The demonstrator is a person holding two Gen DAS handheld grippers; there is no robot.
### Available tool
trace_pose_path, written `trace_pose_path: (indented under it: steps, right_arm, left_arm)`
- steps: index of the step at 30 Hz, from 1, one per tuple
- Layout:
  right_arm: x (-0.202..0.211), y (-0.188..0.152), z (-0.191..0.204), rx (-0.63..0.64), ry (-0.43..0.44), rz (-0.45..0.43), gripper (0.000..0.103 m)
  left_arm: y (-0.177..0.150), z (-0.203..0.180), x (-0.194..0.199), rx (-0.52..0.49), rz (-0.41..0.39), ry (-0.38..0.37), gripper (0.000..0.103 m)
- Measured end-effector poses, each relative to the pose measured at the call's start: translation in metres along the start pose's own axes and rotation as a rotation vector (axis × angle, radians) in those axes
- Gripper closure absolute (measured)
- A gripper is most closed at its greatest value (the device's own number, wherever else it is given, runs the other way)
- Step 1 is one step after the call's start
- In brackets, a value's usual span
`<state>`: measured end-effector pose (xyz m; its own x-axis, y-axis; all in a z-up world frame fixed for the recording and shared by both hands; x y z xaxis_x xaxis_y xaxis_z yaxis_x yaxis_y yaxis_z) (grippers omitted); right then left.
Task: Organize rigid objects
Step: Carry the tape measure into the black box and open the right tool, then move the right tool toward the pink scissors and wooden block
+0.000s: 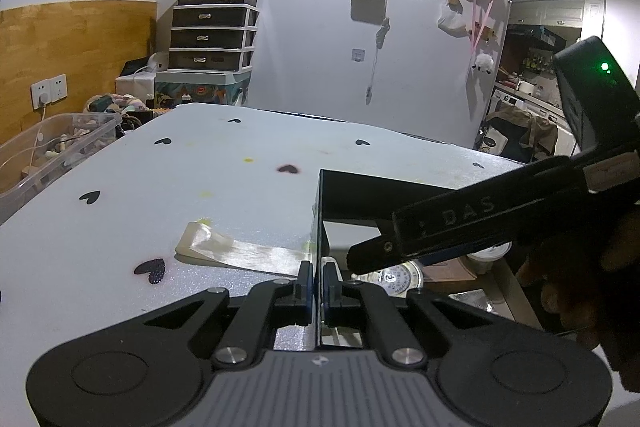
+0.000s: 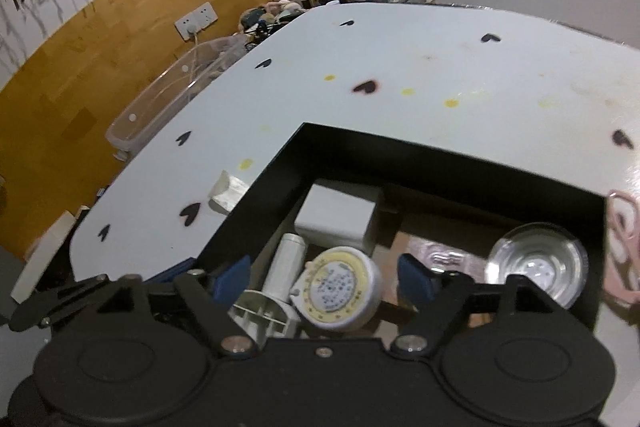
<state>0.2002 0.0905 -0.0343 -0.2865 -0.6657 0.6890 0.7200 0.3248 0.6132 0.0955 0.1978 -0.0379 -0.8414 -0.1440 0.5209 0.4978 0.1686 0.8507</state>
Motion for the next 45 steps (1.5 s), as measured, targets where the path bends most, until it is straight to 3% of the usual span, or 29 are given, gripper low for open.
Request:
trace_pose_path:
  steps: [6,14,45]
  right_arm:
    - [0.01,-0.002,0.002,0.028,-0.026,0.022,0.007]
    - [0.022,-0.005,0.004,0.059,-0.054,0.017,0.001]
    - [0.088,-0.016,-0.016,0.085,-0.067,-0.112,0.0]
  left_arm:
    - [0.0,0.0,0.0,0.0,0.0,0.0,0.099]
    - [-0.001,0.0,0.0,-0.003,0.001,-0.001,0.099]
    - [-0.002,-0.001,-0.001,0.0,0.004,0.015,0.099]
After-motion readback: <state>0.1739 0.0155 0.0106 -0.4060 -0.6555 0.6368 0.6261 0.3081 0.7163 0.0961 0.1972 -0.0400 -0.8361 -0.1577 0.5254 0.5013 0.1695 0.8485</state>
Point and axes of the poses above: each gripper's, at about its wrist camera, not at the fingertips, and x roughly against the way its jaws point, z to its left, y to its top, the point moved 5 cm from there along -x, roughly the way its jaws point, and after that the axes turned 6 degrees about y, right-handed, at the moved point
